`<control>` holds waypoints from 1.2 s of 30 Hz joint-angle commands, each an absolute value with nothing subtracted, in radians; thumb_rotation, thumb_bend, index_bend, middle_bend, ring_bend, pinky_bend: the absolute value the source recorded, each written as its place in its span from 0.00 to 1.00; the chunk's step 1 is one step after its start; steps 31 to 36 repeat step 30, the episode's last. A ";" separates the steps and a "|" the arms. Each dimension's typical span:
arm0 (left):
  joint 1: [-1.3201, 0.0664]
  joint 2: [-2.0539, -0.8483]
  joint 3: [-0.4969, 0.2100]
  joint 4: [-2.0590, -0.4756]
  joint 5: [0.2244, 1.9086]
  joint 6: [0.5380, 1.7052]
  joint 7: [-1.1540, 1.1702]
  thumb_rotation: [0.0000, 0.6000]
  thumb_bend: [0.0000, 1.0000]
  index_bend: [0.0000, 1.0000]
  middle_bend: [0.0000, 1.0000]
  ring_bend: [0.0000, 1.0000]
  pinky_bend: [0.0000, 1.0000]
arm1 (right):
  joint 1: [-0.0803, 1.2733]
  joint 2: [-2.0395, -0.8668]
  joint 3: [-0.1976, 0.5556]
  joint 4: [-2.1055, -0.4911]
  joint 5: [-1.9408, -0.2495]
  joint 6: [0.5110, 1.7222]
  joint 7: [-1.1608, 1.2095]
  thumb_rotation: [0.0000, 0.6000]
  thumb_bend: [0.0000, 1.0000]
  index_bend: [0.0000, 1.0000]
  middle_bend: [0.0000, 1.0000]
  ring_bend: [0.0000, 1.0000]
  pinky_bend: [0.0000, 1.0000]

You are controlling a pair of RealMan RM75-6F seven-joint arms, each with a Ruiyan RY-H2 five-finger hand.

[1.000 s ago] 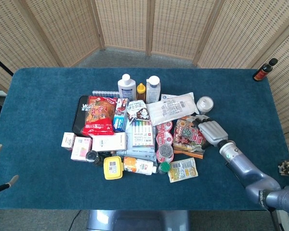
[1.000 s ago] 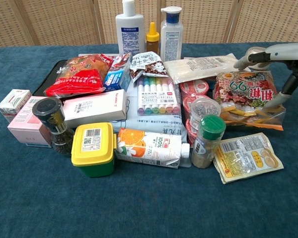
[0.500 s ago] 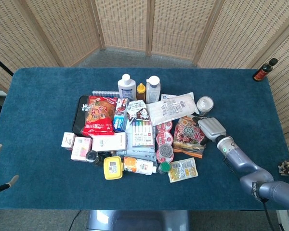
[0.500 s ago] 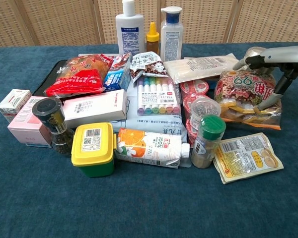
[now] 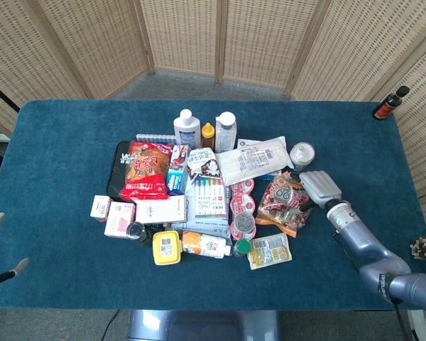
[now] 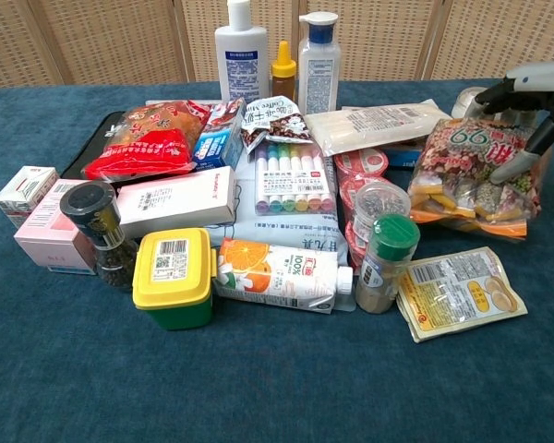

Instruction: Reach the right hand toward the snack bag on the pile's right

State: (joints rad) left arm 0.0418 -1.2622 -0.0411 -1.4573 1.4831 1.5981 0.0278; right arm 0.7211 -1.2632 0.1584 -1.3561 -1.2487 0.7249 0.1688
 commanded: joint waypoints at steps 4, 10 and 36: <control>0.037 -1.265 -0.042 -1.454 1.485 1.592 0.026 0.87 0.15 0.07 0.00 0.00 0.00 | 0.690 -1.194 0.189 -1.441 -1.262 0.808 0.177 1.00 0.19 0.72 1.00 1.00 1.00; 0.032 -1.267 -0.042 -1.450 1.490 1.588 0.017 0.87 0.15 0.07 0.00 0.00 0.00 | 0.674 -1.112 0.238 -1.546 -1.261 0.869 0.211 1.00 0.18 0.71 1.00 1.00 1.00; 0.023 -1.282 -0.042 -1.425 1.490 1.579 -0.006 0.87 0.15 0.07 0.00 0.00 0.00 | 0.646 -0.992 0.329 -1.701 -1.254 0.990 0.258 1.00 0.18 0.71 1.00 1.00 1.00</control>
